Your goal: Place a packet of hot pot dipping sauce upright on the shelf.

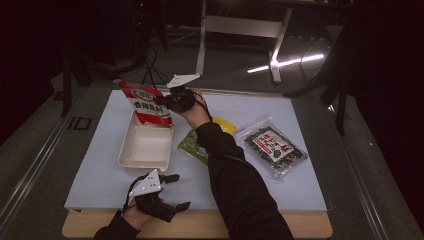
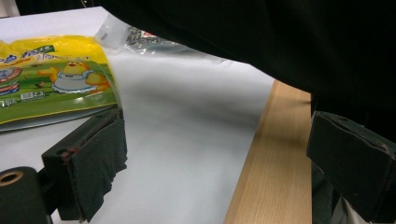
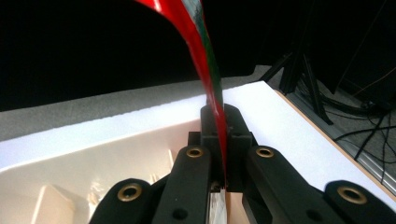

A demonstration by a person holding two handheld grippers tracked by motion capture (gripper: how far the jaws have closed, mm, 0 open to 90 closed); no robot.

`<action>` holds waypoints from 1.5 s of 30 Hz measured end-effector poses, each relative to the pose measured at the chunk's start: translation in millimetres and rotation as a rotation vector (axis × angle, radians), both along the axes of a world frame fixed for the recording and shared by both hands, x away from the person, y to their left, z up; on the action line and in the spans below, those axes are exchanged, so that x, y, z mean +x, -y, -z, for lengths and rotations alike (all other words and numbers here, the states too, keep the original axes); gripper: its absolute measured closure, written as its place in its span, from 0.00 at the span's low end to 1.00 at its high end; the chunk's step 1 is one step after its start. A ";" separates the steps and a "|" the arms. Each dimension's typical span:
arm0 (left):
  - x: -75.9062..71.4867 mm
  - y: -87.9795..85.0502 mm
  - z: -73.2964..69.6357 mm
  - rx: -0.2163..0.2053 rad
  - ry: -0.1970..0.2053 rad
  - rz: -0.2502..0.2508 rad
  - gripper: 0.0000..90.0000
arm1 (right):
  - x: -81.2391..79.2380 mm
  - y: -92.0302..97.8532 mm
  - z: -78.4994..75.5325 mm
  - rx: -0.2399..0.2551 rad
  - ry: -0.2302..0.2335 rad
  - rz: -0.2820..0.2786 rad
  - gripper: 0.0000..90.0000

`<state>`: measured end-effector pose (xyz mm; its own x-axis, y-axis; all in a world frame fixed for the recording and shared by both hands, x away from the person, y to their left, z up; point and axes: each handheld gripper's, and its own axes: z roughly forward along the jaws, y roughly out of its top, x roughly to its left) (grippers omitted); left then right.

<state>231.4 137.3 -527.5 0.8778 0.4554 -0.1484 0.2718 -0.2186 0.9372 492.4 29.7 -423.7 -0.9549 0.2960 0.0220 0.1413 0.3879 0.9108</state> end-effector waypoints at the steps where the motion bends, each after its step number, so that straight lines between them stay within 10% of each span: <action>1: -0.1 0.2 0.1 0.001 0.001 0.001 0.07 | 1.1 0.3 2.0 0.000 -0.003 0.001 1.00; 15: -0.3 0.4 0.2 0.005 0.004 0.001 0.07 | 1.3 -0.9 21.1 -0.015 -0.056 0.017 0.99; 22: 0.0 1.7 1.1 0.011 0.002 0.006 0.07 | -3.2 6.9 13.2 -0.063 -0.030 0.043 0.80; 45: -0.7 4.8 0.9 0.005 0.004 0.008 0.07 | -33.9 82.7 0.9 -0.108 -0.077 0.096 0.68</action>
